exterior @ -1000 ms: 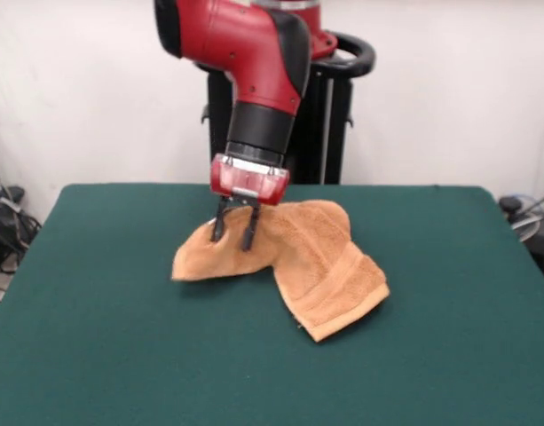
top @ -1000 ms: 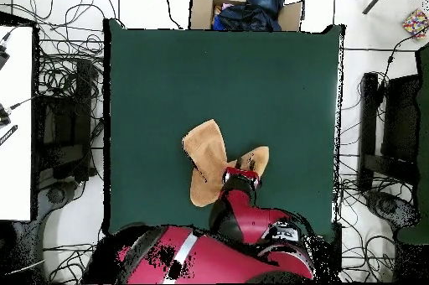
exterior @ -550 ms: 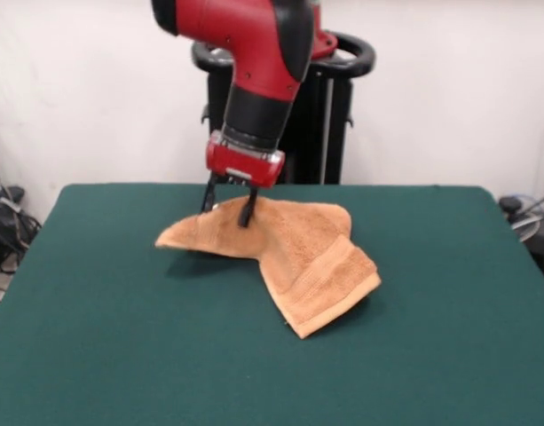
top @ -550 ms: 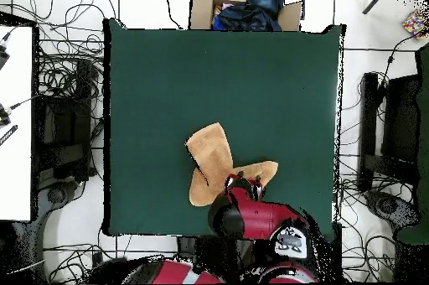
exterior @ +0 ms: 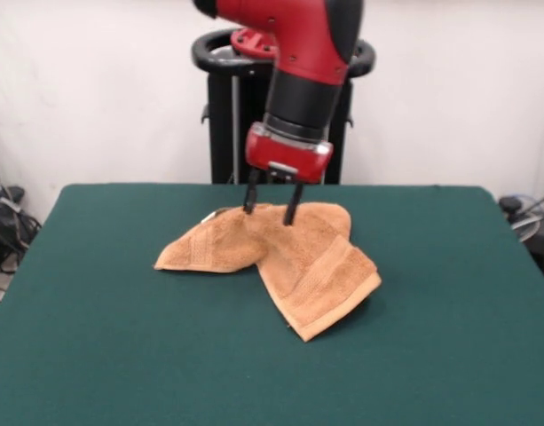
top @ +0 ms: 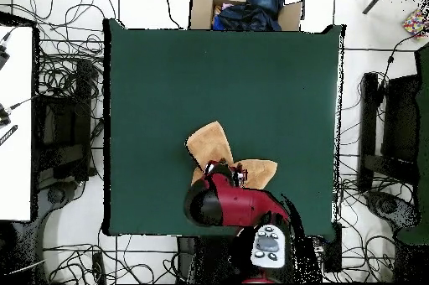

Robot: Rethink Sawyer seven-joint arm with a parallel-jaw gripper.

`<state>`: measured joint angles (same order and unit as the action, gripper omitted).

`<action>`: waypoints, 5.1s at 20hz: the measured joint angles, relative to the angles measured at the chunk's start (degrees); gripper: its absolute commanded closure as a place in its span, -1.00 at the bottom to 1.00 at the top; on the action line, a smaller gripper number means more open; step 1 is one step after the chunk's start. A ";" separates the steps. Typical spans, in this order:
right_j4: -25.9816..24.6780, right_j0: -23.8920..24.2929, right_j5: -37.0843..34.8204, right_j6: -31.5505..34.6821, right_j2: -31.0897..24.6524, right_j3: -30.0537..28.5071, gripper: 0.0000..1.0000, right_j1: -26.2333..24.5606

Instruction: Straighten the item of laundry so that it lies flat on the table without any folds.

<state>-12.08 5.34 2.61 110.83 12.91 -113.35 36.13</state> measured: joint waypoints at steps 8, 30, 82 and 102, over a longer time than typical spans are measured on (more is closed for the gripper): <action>6.34 -5.06 5.18 -0.01 -0.10 1.46 -1.00 -1.71; 7.50 -2.99 6.95 0.00 -3.37 8.64 -1.00 -15.27; 14.56 -15.03 26.18 -0.01 0.48 21.99 1.00 -24.97; 12.77 -4.11 6.44 -0.01 -12.89 19.77 -1.00 -15.96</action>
<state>0.69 1.23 9.05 110.82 0.02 -93.59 20.17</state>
